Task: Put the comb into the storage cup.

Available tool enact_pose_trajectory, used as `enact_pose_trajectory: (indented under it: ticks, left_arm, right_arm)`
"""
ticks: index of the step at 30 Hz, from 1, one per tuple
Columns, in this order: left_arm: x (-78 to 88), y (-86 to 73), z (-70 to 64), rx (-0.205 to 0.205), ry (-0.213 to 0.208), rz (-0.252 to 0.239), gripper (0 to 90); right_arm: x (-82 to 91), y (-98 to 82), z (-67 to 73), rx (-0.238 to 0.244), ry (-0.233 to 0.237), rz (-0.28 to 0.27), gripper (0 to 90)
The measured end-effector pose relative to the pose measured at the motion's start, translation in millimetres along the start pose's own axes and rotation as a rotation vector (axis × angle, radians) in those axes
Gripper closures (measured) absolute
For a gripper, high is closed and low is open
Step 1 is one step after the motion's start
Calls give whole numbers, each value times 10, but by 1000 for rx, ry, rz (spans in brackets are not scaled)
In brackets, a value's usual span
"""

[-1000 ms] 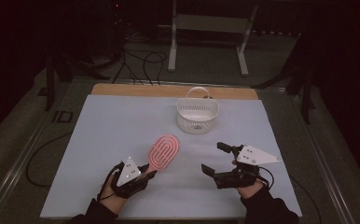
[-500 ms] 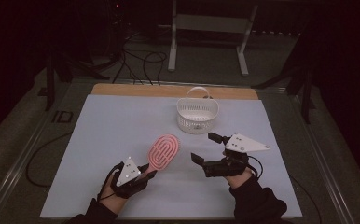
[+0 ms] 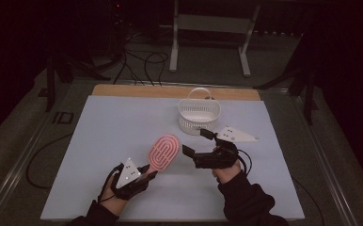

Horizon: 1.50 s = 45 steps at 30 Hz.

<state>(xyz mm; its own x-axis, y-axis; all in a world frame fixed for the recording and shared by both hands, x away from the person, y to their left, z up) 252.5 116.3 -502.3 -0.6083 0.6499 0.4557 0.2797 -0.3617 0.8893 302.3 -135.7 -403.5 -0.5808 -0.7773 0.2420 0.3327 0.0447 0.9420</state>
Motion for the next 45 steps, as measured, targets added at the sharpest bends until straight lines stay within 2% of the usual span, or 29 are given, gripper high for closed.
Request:
enact_pose_trajectory:
  ticks: [5, 9, 12, 16, 24, 27, 32, 39, 45]
  left_arm:
    - [-8, -8, 1, 5, 0, 5, 709]
    - [-7, -8, 2, 4, 3, 3, 709]
    - [-7, -9, 6, 2, 6, 6, 709]
    - [-6, -7, 7, -1, 9, 6, 709]
    - [1, -4, 10, 6, 14, -4, 709]
    - [0, -5, 11, 8, 15, -5, 709]
    - [4, -3, 13, 10, 16, -7, 709]
    - [6, -2, 15, 13, 18, -7, 709]
    - [7, 1, 8, 10, 16, -9, 709]
  right_arm:
    - [-133, -21, 34, -84, 19, -1, 79]
    - [-232, -23, 85, -169, -31, -15, 79]
    - [-294, -29, 135, -214, -17, -14, 79]
    - [-365, -55, 213, -244, 5, 4, 80]
    - [-467, -137, 233, -294, -25, 43, 100]
    - [-486, -167, 235, -332, -14, 48, 138]
    - [-529, -220, 260, -365, 2, 68, 205]
    - [-579, -290, 276, -448, 34, 90, 304]
    - [-628, -353, 321, -465, 37, 112, 415]
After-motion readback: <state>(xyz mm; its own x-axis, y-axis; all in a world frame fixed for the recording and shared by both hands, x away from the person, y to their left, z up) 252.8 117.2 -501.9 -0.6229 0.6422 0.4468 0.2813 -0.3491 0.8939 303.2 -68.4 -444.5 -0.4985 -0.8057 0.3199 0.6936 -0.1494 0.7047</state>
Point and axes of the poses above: each handheld gripper's, and its own axes: x roughly backward along the jaws, y roughly out of its top, z roughly to its left, the point moved 3 cm from there along -x, roughly forward along the jaws, and after that the axes turned 1 degree about -z, right-handed, at the moved point
